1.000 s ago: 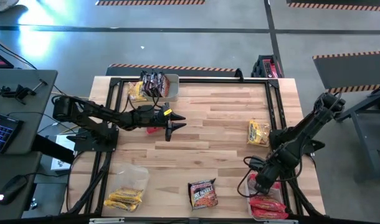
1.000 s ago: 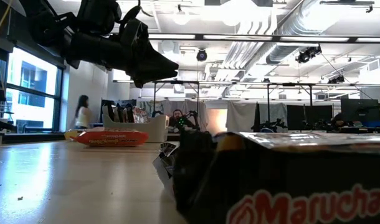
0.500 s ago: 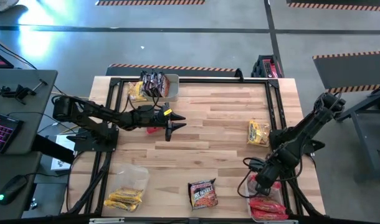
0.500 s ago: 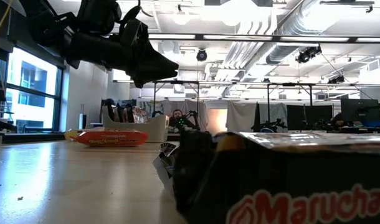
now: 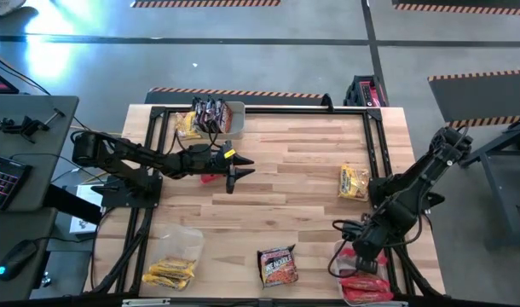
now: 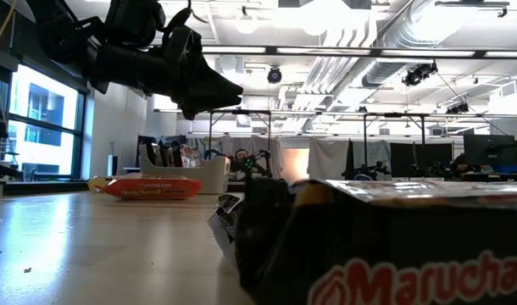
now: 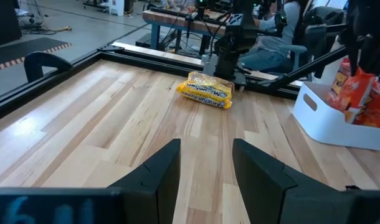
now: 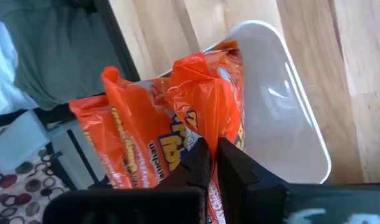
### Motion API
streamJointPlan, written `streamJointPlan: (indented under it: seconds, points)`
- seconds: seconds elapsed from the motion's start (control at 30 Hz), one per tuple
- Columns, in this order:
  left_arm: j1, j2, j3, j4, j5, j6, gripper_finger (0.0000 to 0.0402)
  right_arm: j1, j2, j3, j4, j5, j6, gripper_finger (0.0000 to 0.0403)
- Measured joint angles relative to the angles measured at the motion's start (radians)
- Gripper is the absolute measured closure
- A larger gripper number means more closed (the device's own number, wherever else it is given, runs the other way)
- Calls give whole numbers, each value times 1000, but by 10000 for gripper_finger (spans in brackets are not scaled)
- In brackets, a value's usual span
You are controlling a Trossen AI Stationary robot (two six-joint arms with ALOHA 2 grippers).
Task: Sort Maruchan noodles
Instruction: Put the right orange noodle pack into the white bin
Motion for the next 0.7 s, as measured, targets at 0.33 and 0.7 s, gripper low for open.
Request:
streamJointPlan:
  seconds: [0.33, 0.7]
  points:
    - [0, 0, 0, 0, 0, 1, 267, 20, 48, 2, -17, -89, -53, 403]
    - [0, 0, 0, 0, -9, 1, 267, 24, 107, 44, -69, -197, -118, 403]
